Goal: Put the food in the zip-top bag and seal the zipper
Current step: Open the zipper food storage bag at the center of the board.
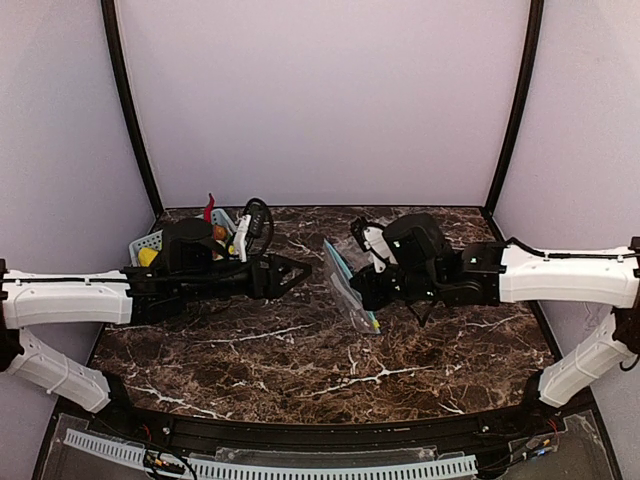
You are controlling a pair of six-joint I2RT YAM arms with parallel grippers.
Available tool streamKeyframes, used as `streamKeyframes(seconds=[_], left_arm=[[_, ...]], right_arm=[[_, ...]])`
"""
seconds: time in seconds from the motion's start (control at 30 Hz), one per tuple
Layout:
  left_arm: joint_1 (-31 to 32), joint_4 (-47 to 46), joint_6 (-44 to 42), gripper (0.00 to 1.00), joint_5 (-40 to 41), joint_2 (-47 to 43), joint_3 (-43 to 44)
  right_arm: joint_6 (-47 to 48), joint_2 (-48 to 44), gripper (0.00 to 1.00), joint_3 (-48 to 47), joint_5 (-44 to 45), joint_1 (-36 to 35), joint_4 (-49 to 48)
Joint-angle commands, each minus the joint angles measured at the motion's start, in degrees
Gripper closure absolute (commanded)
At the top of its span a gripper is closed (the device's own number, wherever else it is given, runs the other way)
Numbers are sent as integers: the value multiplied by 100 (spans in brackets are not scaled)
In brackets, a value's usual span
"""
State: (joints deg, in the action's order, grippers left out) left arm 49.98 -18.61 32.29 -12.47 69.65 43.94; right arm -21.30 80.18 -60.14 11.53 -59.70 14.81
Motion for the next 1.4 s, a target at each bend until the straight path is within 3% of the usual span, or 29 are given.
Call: streamKeyframes(seconds=[0.0,0.53,0.7,0.97,1.37], left_arm=[[161,-1056,963,18,246,525,-47],[178,-1586,1415,17,255,1788,111],[179,-1598,1441,21,296,1999,235],[179,-1787,1495,19,230,2151,264],[177,-870,1196,30,650,2194,344]], right_arm=[[-407,231,100,64,269,-149,-421],[-340,542,100,41,65,-253,-626],[-342,586,100,22,75,-273,-633],[-314,802,100,-133,240,-337,-474],[-349,821,100,-207,496,-400,-369]])
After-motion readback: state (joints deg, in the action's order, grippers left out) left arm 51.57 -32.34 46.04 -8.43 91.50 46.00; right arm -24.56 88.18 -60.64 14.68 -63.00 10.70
